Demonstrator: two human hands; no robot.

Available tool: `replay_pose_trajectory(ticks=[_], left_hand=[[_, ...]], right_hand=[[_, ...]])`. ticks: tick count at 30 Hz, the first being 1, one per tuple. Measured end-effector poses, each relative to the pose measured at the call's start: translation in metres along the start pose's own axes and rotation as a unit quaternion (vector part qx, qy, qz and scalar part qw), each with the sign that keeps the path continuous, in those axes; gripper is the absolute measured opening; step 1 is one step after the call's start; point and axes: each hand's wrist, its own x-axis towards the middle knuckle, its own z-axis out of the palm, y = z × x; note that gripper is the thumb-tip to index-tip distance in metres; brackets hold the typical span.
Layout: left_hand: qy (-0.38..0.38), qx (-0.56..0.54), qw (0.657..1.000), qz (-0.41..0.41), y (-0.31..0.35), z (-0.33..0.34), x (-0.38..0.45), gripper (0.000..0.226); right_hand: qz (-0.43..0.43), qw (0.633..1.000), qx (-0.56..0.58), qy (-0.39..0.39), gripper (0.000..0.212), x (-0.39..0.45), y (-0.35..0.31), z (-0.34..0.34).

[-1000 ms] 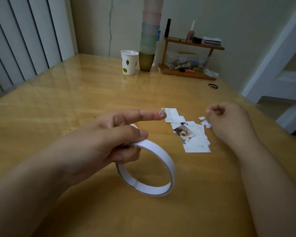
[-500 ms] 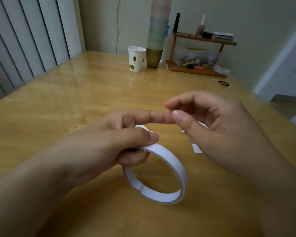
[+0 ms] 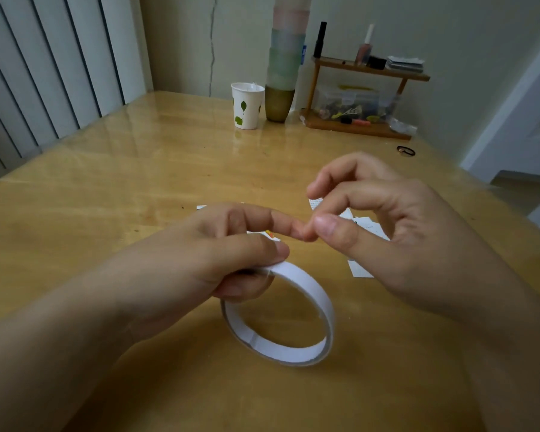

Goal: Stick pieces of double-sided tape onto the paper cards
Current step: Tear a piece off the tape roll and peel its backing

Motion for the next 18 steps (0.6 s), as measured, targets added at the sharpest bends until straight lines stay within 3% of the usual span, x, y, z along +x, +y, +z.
replay_pose_trajectory(ticks=[5, 9, 12, 14, 16, 18], left_hand=[[-0.004, -0.001, 1.000, -0.005, -0.001, 0.000, 0.002, 0.035], [-0.010, -0.014, 1.000, 0.000, 0.001, 0.004, 0.001, 0.038], [0.045, -0.045, 0.998, 0.000, 0.000, 0.002, 0.001, 0.060], [0.098, -0.062, 0.993, 0.016, 0.001, -0.001, 0.002, 0.064], [0.135, -0.061, 0.988, 0.041, 0.003, -0.002, 0.003, 0.055], [0.153, -0.042, 0.985, 0.059, 0.003, -0.001, 0.004, 0.048]], right_hand=[[0.045, 0.990, 0.126, -0.047, 0.041, 0.003, 0.008, -0.003], [0.082, 0.972, 0.218, -0.031, 0.060, 0.007, 0.022, -0.004], [0.124, 0.915, 0.384, -0.019, 0.063, 0.009, 0.022, -0.008], [0.152, 0.877, 0.454, 0.031, 0.062, 0.010, 0.022, -0.014], [0.215, 0.874, 0.422, 0.111, 0.057, 0.011, 0.030, -0.022], [0.298, 0.905, 0.250, 0.169, 0.041, 0.010, 0.042, -0.026]])
